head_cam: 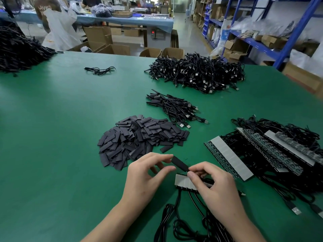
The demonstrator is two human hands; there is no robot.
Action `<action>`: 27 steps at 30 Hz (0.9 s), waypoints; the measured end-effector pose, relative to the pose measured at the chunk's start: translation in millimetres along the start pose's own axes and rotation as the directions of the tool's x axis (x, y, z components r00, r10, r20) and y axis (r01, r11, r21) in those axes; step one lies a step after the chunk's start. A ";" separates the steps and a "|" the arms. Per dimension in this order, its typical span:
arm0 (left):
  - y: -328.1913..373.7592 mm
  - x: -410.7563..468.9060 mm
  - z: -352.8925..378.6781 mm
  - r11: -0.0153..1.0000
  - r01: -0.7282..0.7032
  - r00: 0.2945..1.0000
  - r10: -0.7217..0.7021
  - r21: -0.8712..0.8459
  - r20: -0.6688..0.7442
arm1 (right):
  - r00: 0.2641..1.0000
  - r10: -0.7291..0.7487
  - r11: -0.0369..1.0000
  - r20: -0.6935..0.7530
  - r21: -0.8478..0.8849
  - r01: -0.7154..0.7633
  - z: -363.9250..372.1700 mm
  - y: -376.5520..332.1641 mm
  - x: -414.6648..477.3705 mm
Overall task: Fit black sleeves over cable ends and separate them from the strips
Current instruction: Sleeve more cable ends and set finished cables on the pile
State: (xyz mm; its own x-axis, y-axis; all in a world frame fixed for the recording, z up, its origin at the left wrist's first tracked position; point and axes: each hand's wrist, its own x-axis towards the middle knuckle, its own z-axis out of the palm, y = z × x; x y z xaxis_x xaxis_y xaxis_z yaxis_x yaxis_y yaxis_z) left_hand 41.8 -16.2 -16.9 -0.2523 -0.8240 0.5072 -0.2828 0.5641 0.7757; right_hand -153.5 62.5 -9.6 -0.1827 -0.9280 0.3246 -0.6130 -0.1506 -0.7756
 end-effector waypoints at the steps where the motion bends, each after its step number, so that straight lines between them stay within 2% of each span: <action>1: 0.5 -0.5 0.4 1.000 -0.007 1.000 0.007 0.004 0.003 | 1.000 0.004 1.000 -0.004 -0.001 -0.004 0.1 -0.1 0.0; 14: 9.0 -2.2 1.0 0.999 -0.029 0.998 0.028 0.016 0.064 | 0.997 0.022 0.997 -0.073 -0.068 -0.027 1.0 5.0 1.0; 20: 10.2 -2.4 0.3 1.000 -0.009 0.997 0.009 0.001 0.074 | 0.994 0.062 0.998 -0.088 -0.010 -0.063 -0.4 6.2 1.4; 22: 10.3 -2.2 0.1 0.998 0.043 0.997 -0.040 -0.042 0.068 | 0.995 0.059 0.998 -0.078 0.003 -0.059 -0.2 5.5 1.2; 24: 9.6 -2.0 0.4 0.976 0.164 0.985 -0.156 -0.141 0.069 | 0.998 0.028 0.999 -0.062 -0.013 -0.029 -0.1 3.0 1.2; 27: 7.7 0.6 1.7 0.875 0.348 0.938 -0.326 -0.336 0.120 | 0.999 -0.029 0.998 -0.018 -0.048 0.028 0.8 -1.0 1.5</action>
State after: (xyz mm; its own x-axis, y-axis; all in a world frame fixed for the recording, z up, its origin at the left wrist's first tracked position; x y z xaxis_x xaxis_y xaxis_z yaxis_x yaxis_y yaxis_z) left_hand 37.9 -12.3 -11.2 -0.2551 -0.9505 0.1775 -0.0240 0.1897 0.9815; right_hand -152.5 61.0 -8.8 -0.1789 -0.9168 0.3570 -0.6539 -0.1603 -0.7394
